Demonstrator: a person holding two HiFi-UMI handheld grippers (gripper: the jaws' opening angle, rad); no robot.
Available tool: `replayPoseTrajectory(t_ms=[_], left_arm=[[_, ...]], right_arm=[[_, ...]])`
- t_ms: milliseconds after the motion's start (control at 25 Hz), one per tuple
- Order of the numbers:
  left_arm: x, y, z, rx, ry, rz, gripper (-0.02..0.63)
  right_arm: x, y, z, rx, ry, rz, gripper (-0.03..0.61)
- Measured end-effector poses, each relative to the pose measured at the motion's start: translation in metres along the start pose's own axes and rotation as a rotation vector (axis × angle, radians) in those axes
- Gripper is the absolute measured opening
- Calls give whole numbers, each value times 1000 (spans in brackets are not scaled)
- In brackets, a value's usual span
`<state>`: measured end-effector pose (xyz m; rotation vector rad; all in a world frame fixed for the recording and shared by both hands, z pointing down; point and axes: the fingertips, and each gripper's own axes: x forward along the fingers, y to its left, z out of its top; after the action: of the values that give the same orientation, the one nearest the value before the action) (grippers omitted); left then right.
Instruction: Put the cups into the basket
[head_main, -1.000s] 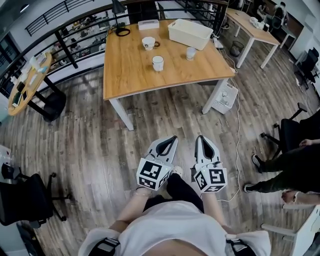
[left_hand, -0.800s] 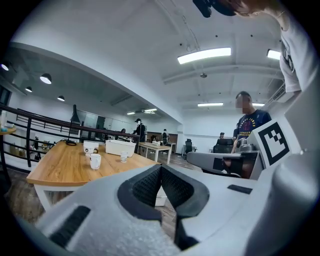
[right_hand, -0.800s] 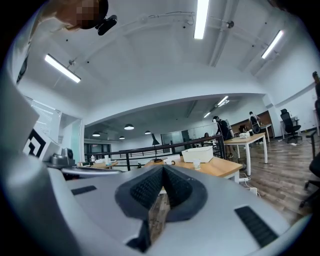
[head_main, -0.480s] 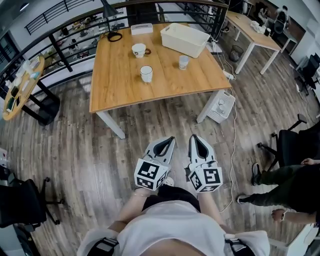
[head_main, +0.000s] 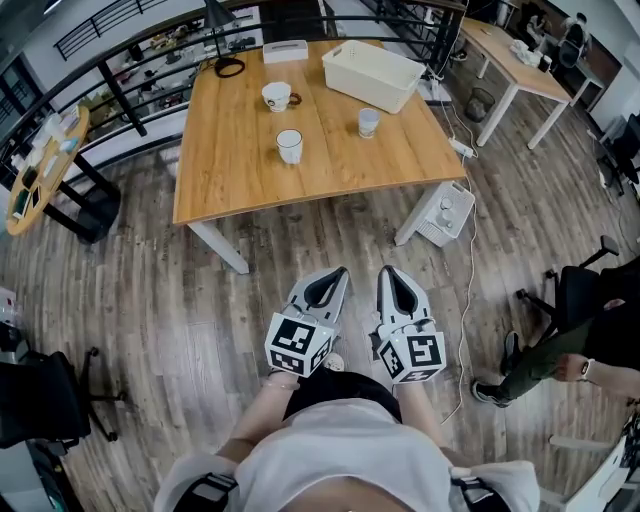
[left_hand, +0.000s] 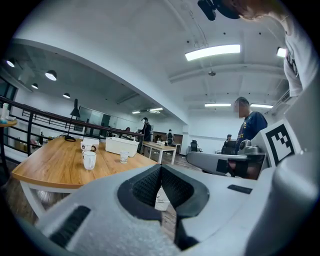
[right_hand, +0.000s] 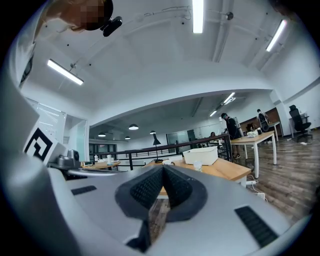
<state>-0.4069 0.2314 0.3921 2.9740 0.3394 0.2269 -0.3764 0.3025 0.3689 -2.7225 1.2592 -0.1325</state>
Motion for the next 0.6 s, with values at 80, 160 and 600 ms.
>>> replayPoseTrajectory(t_ms=[80,160,600], left_arm=[[2,3,3,-6,-3,7,8],[5,5,5,-7,-3,11,8],[45,5,13,5,10,-31,8]], right_arm=[[1,-3,1,4,0,-2,6],[1,-6,2,11,-1,-6,6],[15,-42,7,39,-9,-58,6]])
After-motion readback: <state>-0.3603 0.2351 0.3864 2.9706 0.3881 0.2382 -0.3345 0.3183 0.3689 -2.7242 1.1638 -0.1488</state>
